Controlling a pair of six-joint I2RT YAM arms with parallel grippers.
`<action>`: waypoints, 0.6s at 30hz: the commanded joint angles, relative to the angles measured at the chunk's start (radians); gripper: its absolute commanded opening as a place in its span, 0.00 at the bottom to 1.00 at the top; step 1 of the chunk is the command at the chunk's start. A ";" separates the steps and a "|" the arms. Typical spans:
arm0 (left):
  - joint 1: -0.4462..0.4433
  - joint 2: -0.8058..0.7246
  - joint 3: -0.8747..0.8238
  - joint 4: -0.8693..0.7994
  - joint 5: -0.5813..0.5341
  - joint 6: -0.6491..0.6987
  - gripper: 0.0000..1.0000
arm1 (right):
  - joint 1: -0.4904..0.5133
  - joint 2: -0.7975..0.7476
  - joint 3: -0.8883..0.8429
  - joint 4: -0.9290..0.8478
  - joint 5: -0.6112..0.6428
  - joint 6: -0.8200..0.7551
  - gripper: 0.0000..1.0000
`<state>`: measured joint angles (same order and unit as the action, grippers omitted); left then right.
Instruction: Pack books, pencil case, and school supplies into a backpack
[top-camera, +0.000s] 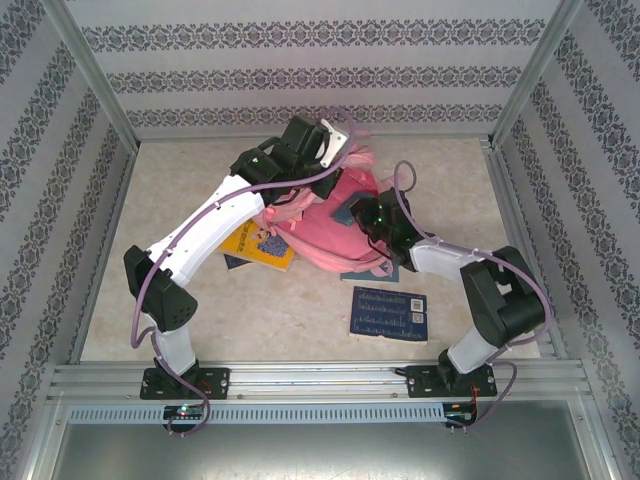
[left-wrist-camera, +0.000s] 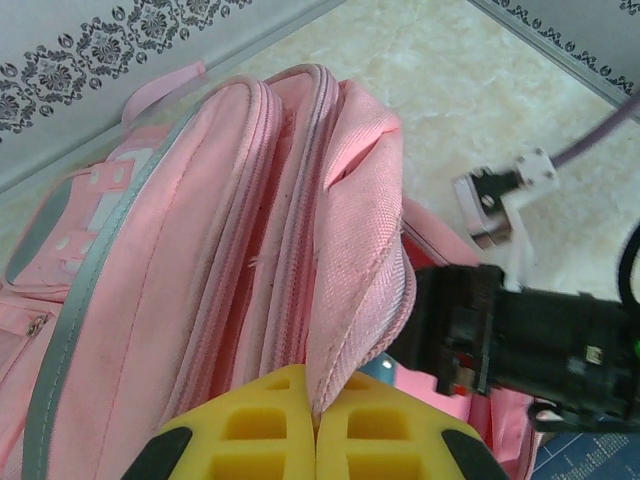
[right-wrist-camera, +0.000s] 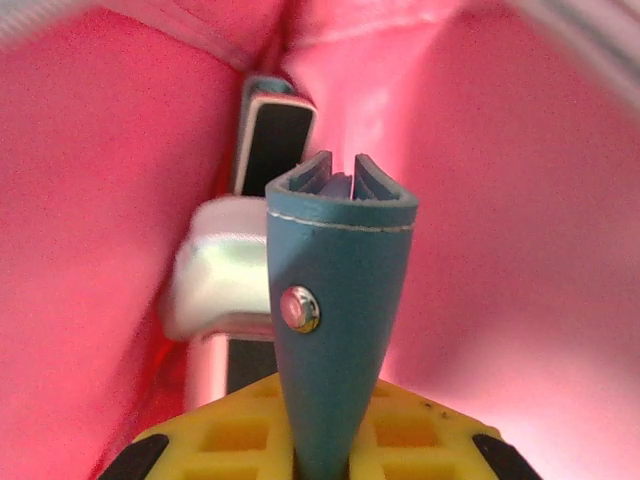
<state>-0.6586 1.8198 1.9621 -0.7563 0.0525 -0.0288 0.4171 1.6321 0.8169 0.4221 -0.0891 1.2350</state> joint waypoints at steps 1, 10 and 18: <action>0.023 -0.076 -0.009 0.116 0.035 -0.022 0.00 | 0.004 0.066 0.091 0.056 0.066 -0.090 0.16; 0.036 -0.081 -0.034 0.136 0.102 -0.041 0.00 | 0.014 0.338 0.291 0.188 0.186 -0.019 0.21; 0.062 -0.067 -0.042 0.142 0.146 -0.057 0.00 | 0.036 0.390 0.341 0.162 0.129 -0.072 0.68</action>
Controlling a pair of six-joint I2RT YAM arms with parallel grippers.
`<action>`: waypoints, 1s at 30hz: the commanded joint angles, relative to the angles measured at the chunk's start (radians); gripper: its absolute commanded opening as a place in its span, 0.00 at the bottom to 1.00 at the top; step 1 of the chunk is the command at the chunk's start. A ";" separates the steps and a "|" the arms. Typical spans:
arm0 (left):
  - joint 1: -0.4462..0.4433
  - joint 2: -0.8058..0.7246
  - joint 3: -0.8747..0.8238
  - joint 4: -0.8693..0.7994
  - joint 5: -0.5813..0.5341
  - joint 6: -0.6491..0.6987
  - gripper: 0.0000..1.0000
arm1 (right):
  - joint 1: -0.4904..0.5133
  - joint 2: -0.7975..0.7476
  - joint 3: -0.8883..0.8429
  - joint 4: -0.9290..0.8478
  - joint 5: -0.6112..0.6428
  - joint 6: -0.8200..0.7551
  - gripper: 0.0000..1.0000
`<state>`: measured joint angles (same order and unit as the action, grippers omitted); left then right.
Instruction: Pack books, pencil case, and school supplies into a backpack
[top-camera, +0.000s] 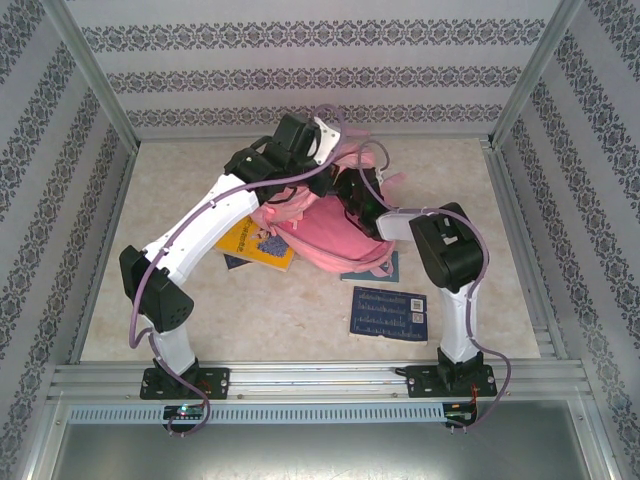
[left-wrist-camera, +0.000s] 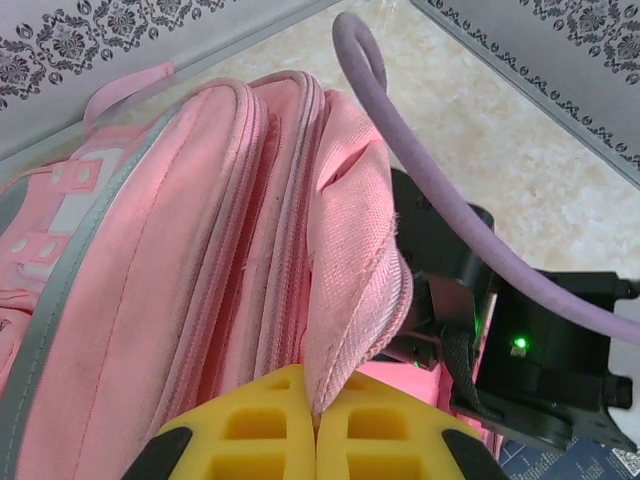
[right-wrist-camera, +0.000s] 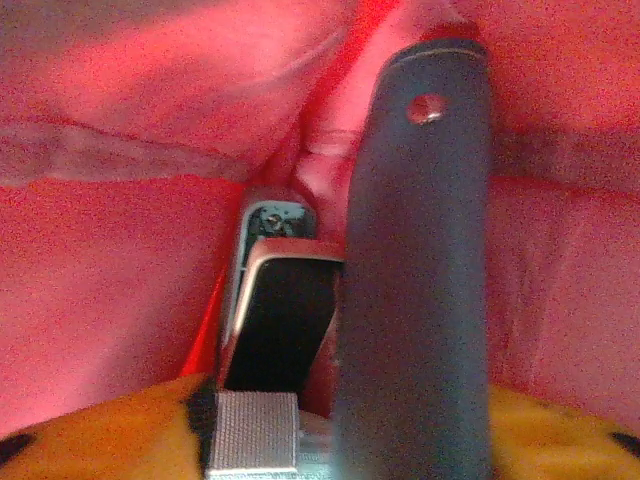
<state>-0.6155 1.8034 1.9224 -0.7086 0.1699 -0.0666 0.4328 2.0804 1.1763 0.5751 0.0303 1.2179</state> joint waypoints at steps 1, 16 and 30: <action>0.023 -0.046 -0.002 0.094 0.028 -0.020 0.00 | 0.020 -0.089 -0.048 0.005 0.016 -0.067 0.71; 0.071 0.011 -0.004 0.103 0.128 -0.095 0.00 | 0.028 -0.592 -0.363 -0.367 -0.072 -0.317 0.75; 0.156 0.019 -0.109 0.233 0.229 -0.255 0.00 | -0.129 -1.217 -0.777 -0.768 0.015 -0.318 0.53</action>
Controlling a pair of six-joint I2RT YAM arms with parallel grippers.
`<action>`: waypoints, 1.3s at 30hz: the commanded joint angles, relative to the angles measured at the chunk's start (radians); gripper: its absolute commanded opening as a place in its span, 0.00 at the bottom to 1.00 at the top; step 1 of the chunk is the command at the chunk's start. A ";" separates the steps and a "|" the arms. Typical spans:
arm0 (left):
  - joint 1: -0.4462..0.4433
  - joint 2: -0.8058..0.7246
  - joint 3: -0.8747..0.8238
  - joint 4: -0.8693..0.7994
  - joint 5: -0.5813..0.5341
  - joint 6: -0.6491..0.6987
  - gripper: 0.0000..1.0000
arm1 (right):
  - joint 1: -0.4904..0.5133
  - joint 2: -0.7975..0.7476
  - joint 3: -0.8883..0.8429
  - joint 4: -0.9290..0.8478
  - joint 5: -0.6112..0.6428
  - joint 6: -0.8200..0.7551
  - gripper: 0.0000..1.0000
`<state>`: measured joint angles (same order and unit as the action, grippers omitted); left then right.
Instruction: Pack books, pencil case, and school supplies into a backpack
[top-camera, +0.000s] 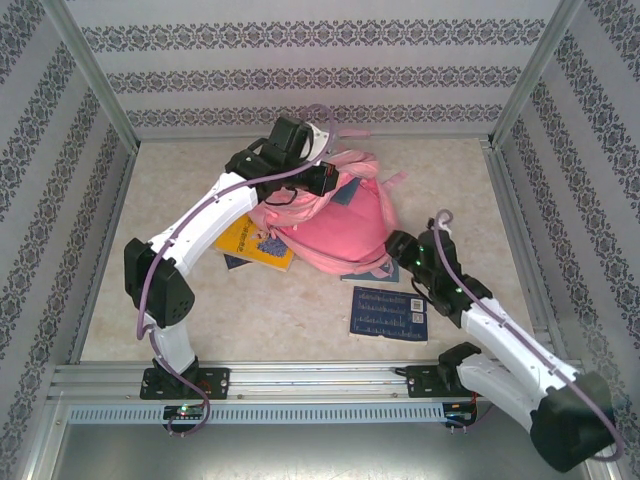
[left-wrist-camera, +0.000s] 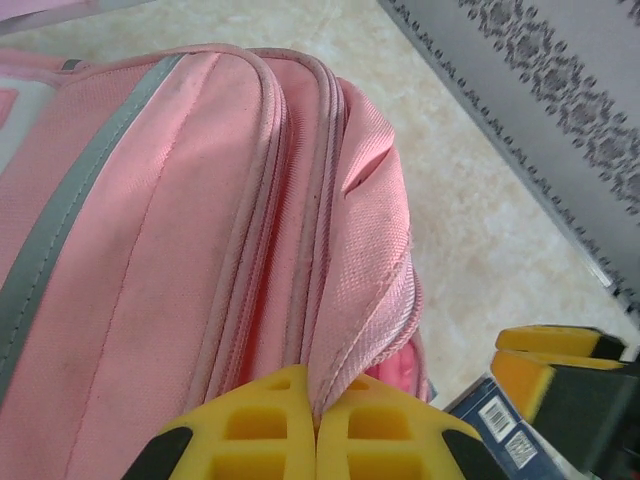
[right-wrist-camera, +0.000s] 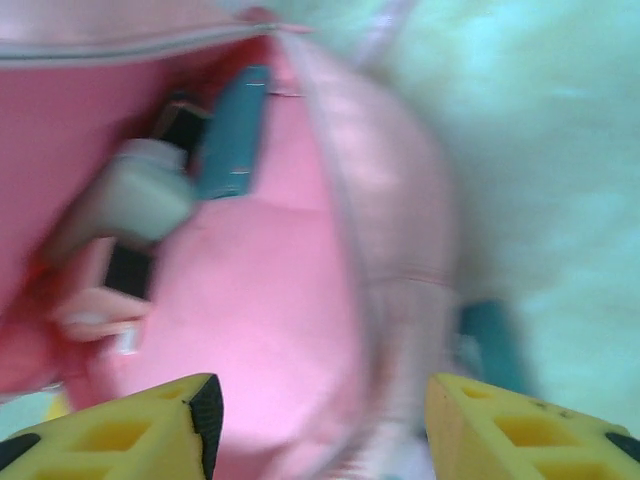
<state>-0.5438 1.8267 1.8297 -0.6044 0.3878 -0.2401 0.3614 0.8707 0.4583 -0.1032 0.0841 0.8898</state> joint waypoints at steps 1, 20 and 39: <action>0.112 -0.004 -0.025 0.154 0.031 -0.109 0.00 | -0.082 0.000 -0.073 -0.081 -0.074 0.015 0.51; 0.096 0.106 -0.105 0.260 0.252 -0.257 0.00 | -0.152 0.481 0.044 0.075 -0.309 -0.172 0.39; 0.031 -0.328 -0.878 0.493 0.088 -0.463 0.65 | -0.004 0.390 0.034 0.092 -0.297 -0.247 0.41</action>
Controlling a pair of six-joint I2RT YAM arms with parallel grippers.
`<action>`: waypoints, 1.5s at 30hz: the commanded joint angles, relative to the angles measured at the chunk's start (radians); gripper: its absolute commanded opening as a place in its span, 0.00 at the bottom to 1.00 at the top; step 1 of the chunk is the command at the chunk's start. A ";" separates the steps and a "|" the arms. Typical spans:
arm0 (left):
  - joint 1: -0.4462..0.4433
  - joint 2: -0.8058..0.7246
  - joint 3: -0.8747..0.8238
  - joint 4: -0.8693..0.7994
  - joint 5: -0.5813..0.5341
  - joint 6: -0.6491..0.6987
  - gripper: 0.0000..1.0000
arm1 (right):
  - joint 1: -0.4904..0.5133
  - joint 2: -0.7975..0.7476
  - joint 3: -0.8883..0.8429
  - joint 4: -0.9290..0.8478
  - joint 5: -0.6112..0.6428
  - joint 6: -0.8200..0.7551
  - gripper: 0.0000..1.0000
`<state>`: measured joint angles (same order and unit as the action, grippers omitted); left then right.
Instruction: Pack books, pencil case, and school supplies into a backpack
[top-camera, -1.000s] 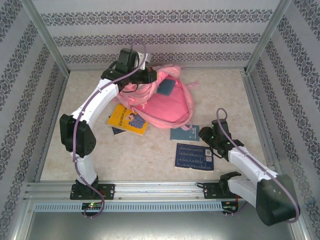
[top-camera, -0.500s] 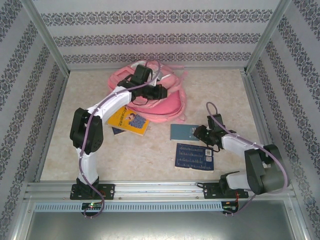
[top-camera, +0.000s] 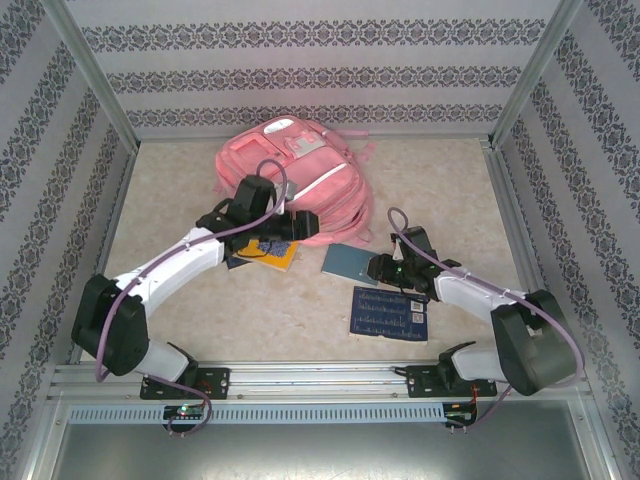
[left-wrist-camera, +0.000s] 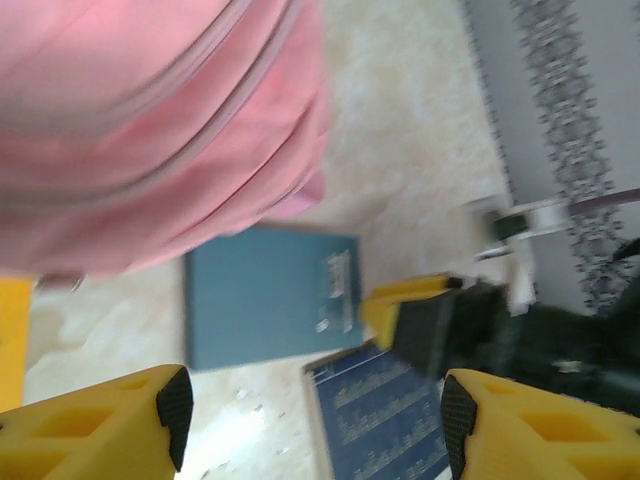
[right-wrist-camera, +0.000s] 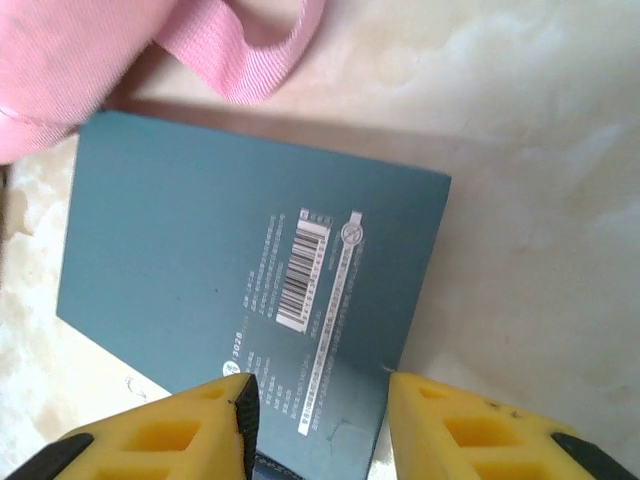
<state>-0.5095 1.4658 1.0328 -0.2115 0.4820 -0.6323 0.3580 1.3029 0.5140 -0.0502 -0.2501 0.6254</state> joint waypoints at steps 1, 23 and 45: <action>-0.007 0.045 -0.108 0.152 0.013 -0.080 0.63 | -0.007 -0.050 -0.030 0.055 0.028 0.028 0.42; -0.104 0.369 -0.093 0.422 0.013 -0.050 0.56 | -0.078 0.114 -0.089 0.288 -0.144 0.182 0.38; -0.132 0.332 -0.181 0.775 0.257 -0.260 0.52 | -0.041 0.186 -0.098 0.315 -0.113 0.186 0.39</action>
<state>-0.6067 1.8462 0.8570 0.3412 0.5804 -0.8169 0.2924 1.4342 0.4335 0.2287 -0.3744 0.8143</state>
